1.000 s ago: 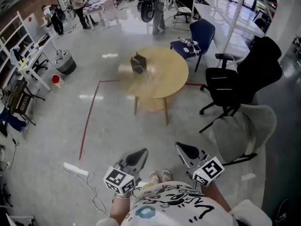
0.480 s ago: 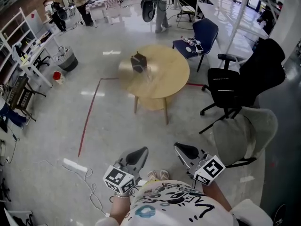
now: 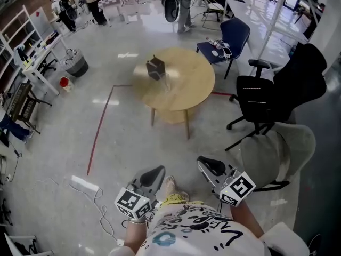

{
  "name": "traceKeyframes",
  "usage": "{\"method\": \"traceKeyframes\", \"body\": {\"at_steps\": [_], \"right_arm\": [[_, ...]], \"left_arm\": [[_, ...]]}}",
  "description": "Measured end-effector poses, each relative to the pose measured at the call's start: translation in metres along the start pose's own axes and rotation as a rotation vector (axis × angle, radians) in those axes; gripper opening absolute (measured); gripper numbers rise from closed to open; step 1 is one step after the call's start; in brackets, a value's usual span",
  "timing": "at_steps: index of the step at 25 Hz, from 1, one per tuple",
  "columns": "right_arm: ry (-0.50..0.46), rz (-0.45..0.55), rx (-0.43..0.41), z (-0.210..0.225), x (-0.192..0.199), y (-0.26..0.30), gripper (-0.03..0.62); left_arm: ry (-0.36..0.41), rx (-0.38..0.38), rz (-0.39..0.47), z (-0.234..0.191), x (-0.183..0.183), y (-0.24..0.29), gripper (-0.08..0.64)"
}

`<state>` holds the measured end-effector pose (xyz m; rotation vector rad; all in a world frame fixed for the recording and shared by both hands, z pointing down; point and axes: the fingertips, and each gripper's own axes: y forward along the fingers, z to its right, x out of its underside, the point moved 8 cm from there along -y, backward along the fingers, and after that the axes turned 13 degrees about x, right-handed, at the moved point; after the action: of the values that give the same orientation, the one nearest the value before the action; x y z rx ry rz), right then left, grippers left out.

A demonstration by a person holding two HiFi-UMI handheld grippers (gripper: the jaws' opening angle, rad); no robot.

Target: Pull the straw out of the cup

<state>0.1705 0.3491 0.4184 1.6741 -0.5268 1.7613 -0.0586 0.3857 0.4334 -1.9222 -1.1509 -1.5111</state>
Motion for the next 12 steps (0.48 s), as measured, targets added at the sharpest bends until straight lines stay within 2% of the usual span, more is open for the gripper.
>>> {"method": "traceKeyframes", "body": {"at_steps": [12], "right_arm": [[0.014, 0.005, -0.019, 0.020, -0.011, 0.049, 0.029]], "left_arm": [[0.015, 0.018, -0.017, -0.045, -0.021, 0.023, 0.015]]}}
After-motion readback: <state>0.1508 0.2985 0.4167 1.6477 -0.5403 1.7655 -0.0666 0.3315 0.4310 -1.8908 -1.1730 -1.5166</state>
